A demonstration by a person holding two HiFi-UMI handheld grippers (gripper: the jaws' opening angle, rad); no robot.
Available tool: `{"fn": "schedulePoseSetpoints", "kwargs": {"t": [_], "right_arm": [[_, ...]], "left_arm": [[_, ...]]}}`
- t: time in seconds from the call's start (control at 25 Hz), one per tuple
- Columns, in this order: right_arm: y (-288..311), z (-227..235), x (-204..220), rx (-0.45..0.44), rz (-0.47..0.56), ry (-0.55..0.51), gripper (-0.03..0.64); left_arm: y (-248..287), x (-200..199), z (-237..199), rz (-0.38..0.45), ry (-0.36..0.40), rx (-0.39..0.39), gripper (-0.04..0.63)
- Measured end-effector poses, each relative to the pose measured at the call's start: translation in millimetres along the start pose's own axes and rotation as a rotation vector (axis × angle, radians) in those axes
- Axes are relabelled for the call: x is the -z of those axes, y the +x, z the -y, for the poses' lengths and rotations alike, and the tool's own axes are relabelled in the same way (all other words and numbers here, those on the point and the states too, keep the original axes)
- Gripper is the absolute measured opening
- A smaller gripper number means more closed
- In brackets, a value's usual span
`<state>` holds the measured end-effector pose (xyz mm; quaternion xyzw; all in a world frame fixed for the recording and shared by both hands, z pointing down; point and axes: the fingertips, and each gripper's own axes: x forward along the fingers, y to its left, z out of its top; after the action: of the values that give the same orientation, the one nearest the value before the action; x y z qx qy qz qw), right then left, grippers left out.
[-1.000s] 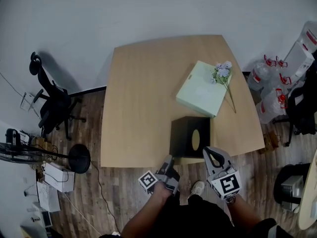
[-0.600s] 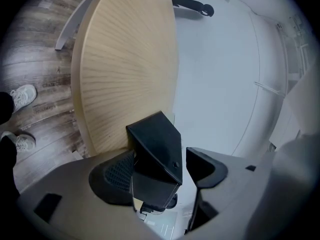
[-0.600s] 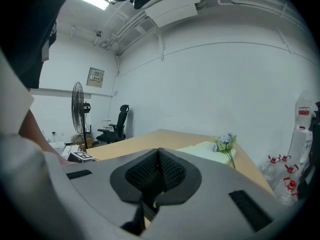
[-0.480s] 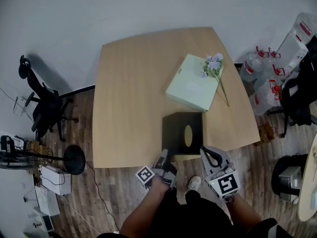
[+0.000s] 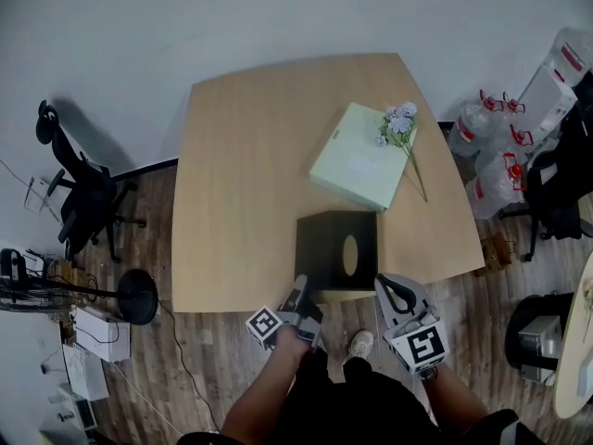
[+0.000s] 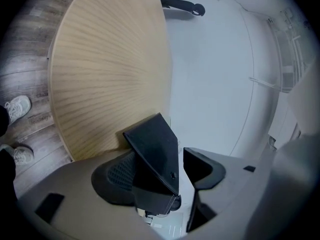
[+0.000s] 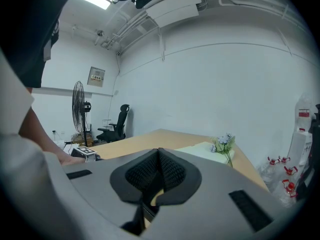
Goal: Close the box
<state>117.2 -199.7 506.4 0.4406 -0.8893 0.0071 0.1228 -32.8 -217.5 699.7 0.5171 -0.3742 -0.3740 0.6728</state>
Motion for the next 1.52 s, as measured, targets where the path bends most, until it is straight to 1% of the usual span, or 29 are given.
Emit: {"fn": "schedulePoseSetpoints", "kwargs": {"t": [0.16,0.28,0.4,0.56,0.64,0.72,0.8,0.84,0.92,0.96,1.0,1.08,1.24,1.32,1.52], "right_arm": [[2,-1,-5,0.003,-0.004,-0.001,0.014],[4,-3,-6,-0.007,0.003,0.000,0.014],[4,-5,-6,-0.020,0.015,-0.001,0.014],[5,-9,-3,-0.035,0.033,0.000,0.014],[6,-10,-4,-0.036,0.039,0.003,0.014],[7,-10,-7,-0.036,0.038,0.000,0.014],[7,-11,-7,-0.037,0.043,0.004,0.014],[7,-11,-7,-0.038,0.052,0.009,0.014],[5,-12,-5,-0.042,0.047,0.007,0.014],[4,-12,-3,-0.045,0.030,0.005,0.014],[3,-12,-1,-0.048,0.019,0.007,0.014],[1,-12,0,-0.047,0.032,0.021,0.014],[-5,-10,6,-0.040,0.012,0.017,0.014],[-8,-8,5,-0.037,-0.006,0.010,0.014],[-15,-3,2,-0.026,0.010,0.010,0.014]], "left_arm": [[-6,-4,5,0.014,0.052,0.005,0.251],[-11,-8,2,0.032,0.068,-0.010,0.181],[-13,-8,10,0.043,0.102,-0.003,0.093],[-16,-10,22,0.055,0.116,0.027,0.064],[-17,-11,29,0.058,0.150,0.039,0.055],[-17,-8,41,0.054,0.206,0.053,0.044],[-16,1,60,0.041,0.293,0.076,0.037],[-18,3,66,0.034,0.372,0.059,0.032],[-22,2,68,0.020,0.562,-0.011,0.031],[-22,4,71,0.016,0.622,-0.020,0.031],[-21,6,74,0.014,0.661,-0.018,0.031],[-20,10,79,0.009,0.731,-0.022,0.031],[-20,17,85,-0.014,0.907,-0.051,0.040],[-18,23,89,-0.032,0.990,-0.050,0.043],[-13,50,103,-0.082,1.237,-0.040,0.051]]}}
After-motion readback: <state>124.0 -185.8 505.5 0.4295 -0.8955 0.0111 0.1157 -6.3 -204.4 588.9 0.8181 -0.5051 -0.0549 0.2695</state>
